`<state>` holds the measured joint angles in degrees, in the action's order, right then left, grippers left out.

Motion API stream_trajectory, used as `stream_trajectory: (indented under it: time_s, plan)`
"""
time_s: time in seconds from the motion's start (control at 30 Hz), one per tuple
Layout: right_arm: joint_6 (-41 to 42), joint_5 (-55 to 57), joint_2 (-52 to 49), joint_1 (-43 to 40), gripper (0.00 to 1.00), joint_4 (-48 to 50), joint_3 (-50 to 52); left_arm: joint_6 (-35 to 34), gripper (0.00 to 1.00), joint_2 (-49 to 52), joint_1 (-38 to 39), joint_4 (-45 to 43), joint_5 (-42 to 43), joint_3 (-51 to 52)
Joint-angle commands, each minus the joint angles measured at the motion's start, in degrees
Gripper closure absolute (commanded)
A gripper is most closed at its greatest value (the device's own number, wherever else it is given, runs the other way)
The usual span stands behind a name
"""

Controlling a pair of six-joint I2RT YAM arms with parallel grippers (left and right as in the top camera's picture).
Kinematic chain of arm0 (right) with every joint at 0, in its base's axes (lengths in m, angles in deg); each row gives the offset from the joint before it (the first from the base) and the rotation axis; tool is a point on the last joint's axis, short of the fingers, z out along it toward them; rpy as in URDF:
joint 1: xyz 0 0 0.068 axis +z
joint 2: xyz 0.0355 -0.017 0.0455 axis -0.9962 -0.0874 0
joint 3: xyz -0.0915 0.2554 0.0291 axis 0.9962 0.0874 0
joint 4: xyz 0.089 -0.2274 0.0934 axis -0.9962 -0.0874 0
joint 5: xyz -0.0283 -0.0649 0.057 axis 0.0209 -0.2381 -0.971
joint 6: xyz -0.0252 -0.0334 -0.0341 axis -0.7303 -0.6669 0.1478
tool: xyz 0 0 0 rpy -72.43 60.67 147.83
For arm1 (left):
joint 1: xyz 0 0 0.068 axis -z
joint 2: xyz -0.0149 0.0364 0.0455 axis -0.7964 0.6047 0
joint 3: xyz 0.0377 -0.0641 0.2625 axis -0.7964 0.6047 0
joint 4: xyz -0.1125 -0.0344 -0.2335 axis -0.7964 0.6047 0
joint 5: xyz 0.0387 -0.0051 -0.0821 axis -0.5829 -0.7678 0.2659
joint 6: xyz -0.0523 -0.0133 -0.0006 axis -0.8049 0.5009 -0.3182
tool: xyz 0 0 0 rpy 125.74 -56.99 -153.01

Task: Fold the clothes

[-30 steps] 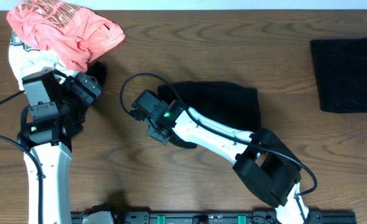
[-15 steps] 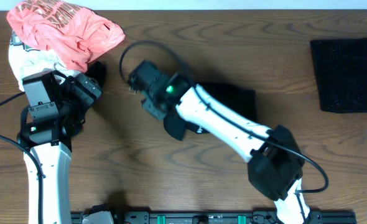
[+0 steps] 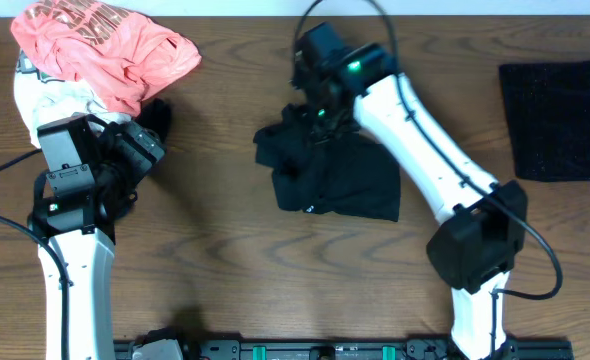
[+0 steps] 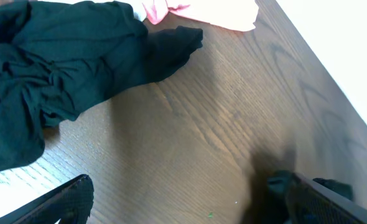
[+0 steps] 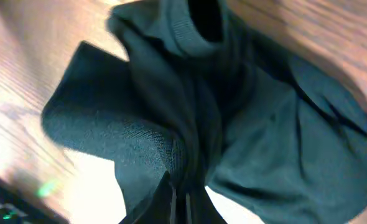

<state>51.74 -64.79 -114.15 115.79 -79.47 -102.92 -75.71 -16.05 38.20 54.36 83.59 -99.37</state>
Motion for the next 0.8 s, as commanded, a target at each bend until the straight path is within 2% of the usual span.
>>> stream_trajectory:
  time_s: [0.0, 0.57, 0.77]
  plan:
    - [1.7, -5.1, 0.3, -3.7, 0.99, -1.5, -1.2, 2.2, 0.02, 0.3, -0.3, 0.5, -0.8, -0.7]
    - [1.5, 0.1, 0.3, -22.7, 0.99, -12.9, -0.8, 2.1, 0.02, 1.4, -0.3, 0.5, -0.7, -0.7]
    - [1.6, 4.2, 0.3, -25.6, 0.99, -12.6, 5.6, 2.1, 0.02, 2.7, -0.3, 0.5, -0.7, -0.7]
